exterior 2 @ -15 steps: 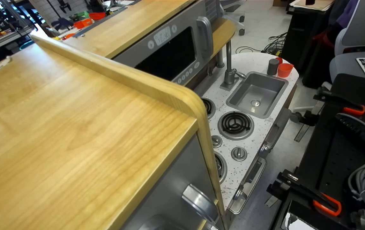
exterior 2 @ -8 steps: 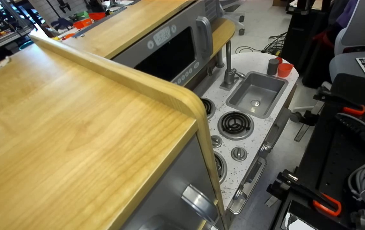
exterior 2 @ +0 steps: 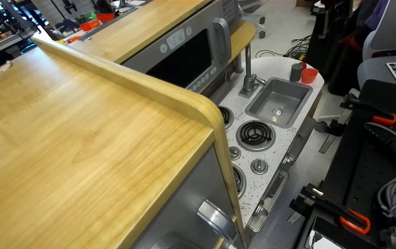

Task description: Put the grey thing in the orange cup

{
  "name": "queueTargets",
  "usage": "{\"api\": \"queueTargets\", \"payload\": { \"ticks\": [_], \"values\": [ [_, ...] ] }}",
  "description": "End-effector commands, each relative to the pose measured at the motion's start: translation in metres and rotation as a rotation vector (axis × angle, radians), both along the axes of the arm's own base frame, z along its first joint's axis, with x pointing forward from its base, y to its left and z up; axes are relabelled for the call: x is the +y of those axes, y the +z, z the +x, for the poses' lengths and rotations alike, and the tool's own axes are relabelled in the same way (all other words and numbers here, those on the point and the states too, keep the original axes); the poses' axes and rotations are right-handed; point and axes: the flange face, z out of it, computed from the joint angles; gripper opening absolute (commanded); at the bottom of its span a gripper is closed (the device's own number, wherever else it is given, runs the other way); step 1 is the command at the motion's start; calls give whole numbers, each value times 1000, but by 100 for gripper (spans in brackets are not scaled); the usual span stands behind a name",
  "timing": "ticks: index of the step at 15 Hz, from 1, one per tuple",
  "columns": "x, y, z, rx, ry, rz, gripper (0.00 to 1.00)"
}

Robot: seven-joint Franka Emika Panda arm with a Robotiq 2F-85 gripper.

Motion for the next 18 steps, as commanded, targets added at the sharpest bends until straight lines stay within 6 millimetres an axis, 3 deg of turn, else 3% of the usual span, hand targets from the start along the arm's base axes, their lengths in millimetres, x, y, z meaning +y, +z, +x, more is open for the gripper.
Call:
{"api": "queueTargets", "payload": {
  "ticks": [1, 7, 14, 18],
  "values": [
    [-16, -33, 10, -26, 27, -31, 100],
    [-19, -76, 23, -73, 98, -95, 100],
    [4, -93, 56, -124, 150, -89, 100],
    [9, -110, 62, -113, 172, -91, 100]
  ]
}}
